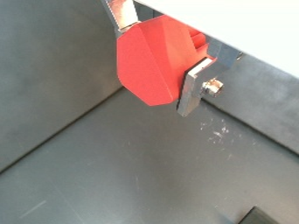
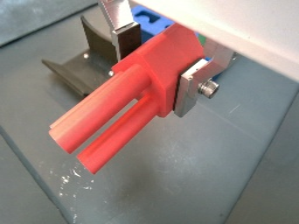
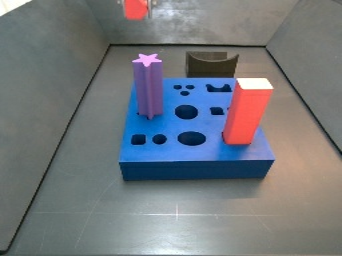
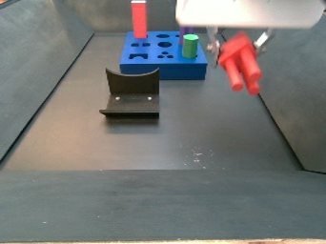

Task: Pick up the 3 prong object. Move up. Rotate the 3 prong object. Place the 3 prong object on the fixture. Regrasp the 3 prong object. Move to above the board. Insert the 3 prong object.
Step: Place the 3 prong object on the fixture.

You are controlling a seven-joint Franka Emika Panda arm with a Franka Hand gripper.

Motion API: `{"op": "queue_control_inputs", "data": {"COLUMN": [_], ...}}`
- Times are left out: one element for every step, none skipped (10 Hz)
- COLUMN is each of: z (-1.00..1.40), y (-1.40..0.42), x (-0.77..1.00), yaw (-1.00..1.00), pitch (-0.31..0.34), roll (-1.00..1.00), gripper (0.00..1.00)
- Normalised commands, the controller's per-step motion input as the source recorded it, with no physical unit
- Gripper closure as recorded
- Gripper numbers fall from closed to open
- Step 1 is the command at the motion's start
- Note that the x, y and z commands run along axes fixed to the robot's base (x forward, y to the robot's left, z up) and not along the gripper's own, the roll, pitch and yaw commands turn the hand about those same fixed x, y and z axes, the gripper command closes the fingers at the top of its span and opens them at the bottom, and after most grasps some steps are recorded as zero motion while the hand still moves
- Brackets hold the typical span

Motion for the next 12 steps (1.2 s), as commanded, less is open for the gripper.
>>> {"op": "queue_control_inputs", "data": {"z": [0.6, 0.4, 0.25, 0.01, -0.01, -0.02, -0.02, -0.02, -0.03, -0.03, -0.03, -0.03], "y": [0.01, 0.01, 0.01, -0.39, -0.38, -0.33, -0.29, -0.26, -0.24, -0.2, -0.18, -0.16], "x": [-0.02, 0.0, 0.0, 1.0, 1.0, 1.0, 1.0, 1.0, 1.0, 1.0, 1.0, 1.0], "yaw": [0.01, 0.02, 0.02, 0.36, 0.35, 0.24, 0.15, 0.09, 0.07, 0.04, 0.04, 0.03], "pitch": [0.065, 0.074, 0.082, -0.19, -0.177, -0.133, -0.086, -0.04, -0.023, -0.002, 0.007, 0.017], "roll": [0.09, 0.08, 0.09, 0.05, 0.05, 0.03, 0.01, -0.01, -0.02, -0.03, -0.03, -0.03], "gripper": [1.0, 1.0, 1.0, 1.0, 1.0, 1.0, 1.0, 1.0, 1.0, 1.0, 1.0, 1.0]}}
